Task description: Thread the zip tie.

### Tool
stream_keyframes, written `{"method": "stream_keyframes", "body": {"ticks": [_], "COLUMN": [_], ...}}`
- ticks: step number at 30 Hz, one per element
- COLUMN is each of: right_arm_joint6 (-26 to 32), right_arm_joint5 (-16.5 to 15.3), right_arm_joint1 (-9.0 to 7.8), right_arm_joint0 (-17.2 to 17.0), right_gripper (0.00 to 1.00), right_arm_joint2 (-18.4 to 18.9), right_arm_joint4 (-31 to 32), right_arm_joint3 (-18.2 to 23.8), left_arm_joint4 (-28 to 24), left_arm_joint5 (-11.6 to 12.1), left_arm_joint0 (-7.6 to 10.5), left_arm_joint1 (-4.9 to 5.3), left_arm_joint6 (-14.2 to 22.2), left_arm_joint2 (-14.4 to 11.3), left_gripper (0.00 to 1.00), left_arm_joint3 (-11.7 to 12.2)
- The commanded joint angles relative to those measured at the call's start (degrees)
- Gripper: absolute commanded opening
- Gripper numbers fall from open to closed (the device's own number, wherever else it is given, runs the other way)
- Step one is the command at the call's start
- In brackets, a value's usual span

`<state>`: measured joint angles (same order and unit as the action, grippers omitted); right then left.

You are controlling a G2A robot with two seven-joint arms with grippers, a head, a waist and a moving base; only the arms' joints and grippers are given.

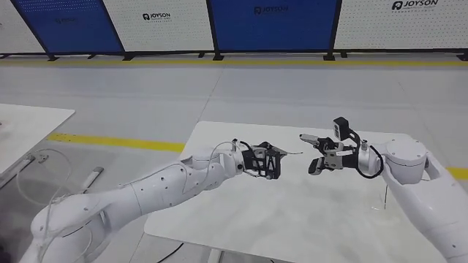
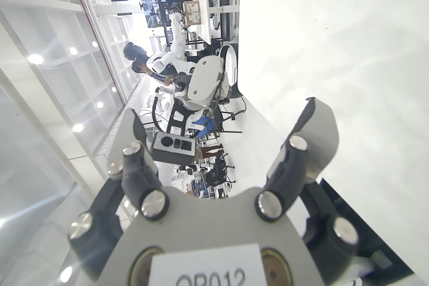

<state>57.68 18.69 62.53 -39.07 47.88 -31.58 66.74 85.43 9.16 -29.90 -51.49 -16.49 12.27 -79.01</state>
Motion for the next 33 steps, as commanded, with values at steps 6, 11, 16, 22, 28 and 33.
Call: {"method": "stream_keyframes", "body": {"ticks": [6, 11, 16, 22, 28, 33], "right_arm_joint6": [0.00, 0.00, 0.00, 0.00, 0.00, 0.00], "right_arm_joint5": [0.00, 0.00, 0.00, 0.00, 0.00, 0.00], "right_arm_joint1": [0.00, 0.00, 0.00, 0.00, 0.00, 0.00], "right_arm_joint0": [0.00, 0.00, 0.00, 0.00, 0.00, 0.00], "right_gripper": [1.00, 1.00, 1.00, 1.00, 1.00, 1.00], "right_arm_joint2": [0.00, 0.00, 0.00, 0.00, 0.00, 0.00], "right_arm_joint4": [0.00, 0.00, 0.00, 0.00, 0.00, 0.00], "right_arm_joint3": [0.00, 0.00, 0.00, 0.00, 0.00, 0.00], "left_arm_joint4": [-9.21, -22.76, -25.22, -25.22, -27.80, -36.36], "left_arm_joint5": [10.32, 10.32, 10.32, 10.32, 10.32, 10.32], "left_arm_joint0": [1.29, 1.92, 2.99, 2.99, 2.33, -0.07], "left_arm_joint1": [2.55, 4.66, 5.04, 5.04, 5.05, 5.97], "left_arm_joint6": [0.92, -0.13, -0.76, -0.76, 1.35, 9.51], "left_arm_joint2": [-1.30, -2.53, -2.53, -2.53, -2.53, -2.53], "left_gripper": [0.00, 0.00, 0.00, 0.00, 0.00, 0.00], "left_arm_joint3": [-0.03, -3.42, -3.74, -3.74, -3.87, -5.52]}}
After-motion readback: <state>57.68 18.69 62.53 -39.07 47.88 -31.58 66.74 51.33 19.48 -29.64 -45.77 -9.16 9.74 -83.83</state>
